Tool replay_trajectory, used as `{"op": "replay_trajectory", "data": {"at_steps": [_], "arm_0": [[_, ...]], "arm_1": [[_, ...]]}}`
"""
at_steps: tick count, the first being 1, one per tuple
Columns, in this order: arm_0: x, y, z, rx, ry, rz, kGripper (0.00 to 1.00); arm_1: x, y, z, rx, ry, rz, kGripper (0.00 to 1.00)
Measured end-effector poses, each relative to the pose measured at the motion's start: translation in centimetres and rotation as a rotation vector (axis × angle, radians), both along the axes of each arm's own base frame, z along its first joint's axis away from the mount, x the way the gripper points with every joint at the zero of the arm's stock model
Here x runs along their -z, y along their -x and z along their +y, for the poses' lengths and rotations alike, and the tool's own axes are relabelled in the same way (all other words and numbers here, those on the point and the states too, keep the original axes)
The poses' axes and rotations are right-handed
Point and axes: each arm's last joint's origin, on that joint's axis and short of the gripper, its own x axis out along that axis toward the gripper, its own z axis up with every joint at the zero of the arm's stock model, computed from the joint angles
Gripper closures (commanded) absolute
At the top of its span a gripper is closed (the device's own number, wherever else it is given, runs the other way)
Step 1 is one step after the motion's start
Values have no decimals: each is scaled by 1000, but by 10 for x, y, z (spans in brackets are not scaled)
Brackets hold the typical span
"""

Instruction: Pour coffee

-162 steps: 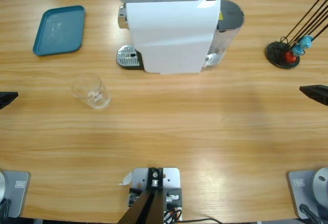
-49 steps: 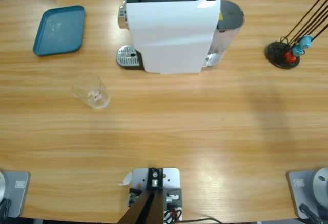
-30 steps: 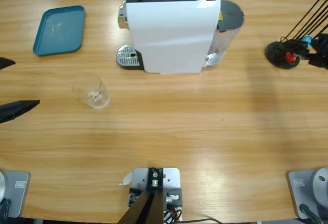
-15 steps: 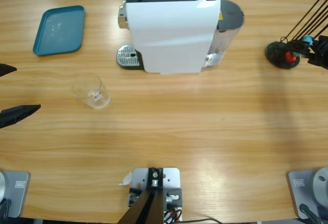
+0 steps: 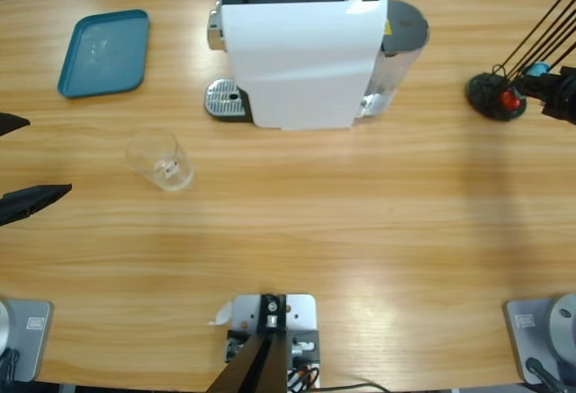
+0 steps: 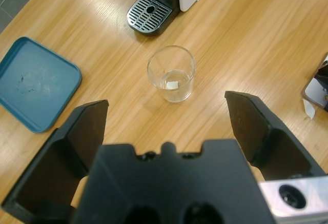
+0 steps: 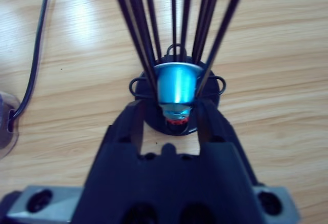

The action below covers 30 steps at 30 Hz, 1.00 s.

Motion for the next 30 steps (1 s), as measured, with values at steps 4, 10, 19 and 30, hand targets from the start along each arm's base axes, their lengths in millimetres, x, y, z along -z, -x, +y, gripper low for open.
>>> {"op": "replay_trajectory", "data": {"at_steps": [4,10,19,30], "arm_0": [[0,0,0,-3,2,3,0],[0,0,0,-3,3,3,0],[1,0,0,-3,-1,5,0],[2,0,0,-3,-3,7,0]], "arm_1": [[-1,-1,-2,14,1,-11,614],[-2,-1,-5,29,1,-16,652],[-3,-2,-8,37,-7,-29,658],[-2,-2,-8,19,-3,-37,1000]]}}
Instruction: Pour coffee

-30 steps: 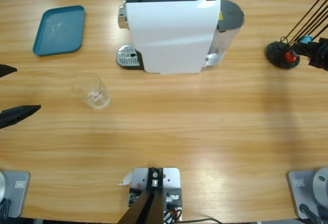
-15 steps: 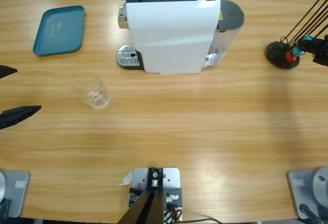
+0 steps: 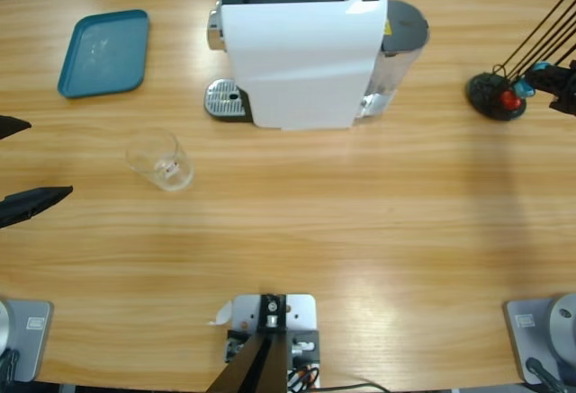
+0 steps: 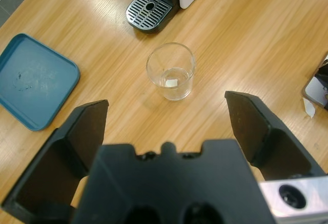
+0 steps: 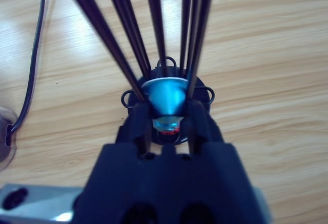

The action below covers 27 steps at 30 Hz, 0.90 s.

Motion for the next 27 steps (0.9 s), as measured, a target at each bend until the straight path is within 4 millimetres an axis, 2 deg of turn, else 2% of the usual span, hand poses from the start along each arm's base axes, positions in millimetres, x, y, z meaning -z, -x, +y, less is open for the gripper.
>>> {"op": "replay_trajectory", "data": {"at_steps": [16,23,27], "arm_0": [[4,1,2,-1,-7,6,0],[7,3,4,-1,-8,8,0],[11,4,5,-2,-16,14,0]], "arm_1": [[0,2,0,-8,12,-10,1000],[-10,8,-1,-8,15,-22,1000],[-22,13,-1,-6,15,-43,1000]]}}
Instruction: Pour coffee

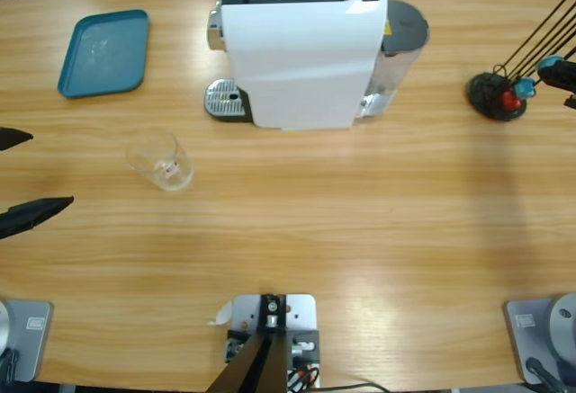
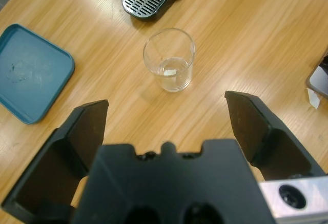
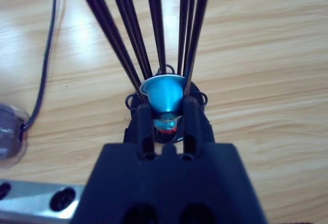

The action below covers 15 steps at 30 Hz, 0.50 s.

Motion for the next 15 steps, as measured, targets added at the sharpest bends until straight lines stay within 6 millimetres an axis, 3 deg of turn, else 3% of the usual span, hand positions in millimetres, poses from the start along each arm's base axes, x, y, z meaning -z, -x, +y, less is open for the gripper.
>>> {"op": "replay_trajectory", "data": {"at_steps": [15], "arm_0": [[1,2,3,-2,13,-7,0]], "arm_1": [[-80,1,10,6,32,-125,1000]]}}
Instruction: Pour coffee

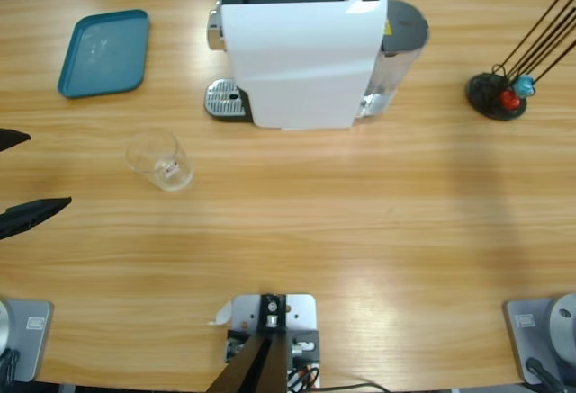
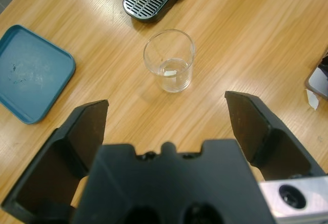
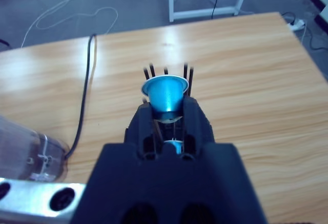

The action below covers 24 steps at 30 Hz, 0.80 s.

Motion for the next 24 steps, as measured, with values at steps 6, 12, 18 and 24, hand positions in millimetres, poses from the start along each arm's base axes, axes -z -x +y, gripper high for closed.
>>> {"op": "replay_trajectory", "data": {"at_steps": [6,12,18,24], "arm_0": [[1,1,1,0,0,0,0],[2,1,2,0,5,-3,0],[1,2,3,0,13,-9,0],[0,4,5,0,26,-18,0]], "arm_1": [[-18,27,1,-4,12,-20,1000],[-25,50,20,-265,-10,-26,1000],[-47,55,69,-780,70,9,1000],[-83,35,134,-1139,233,-19,1000]]}}
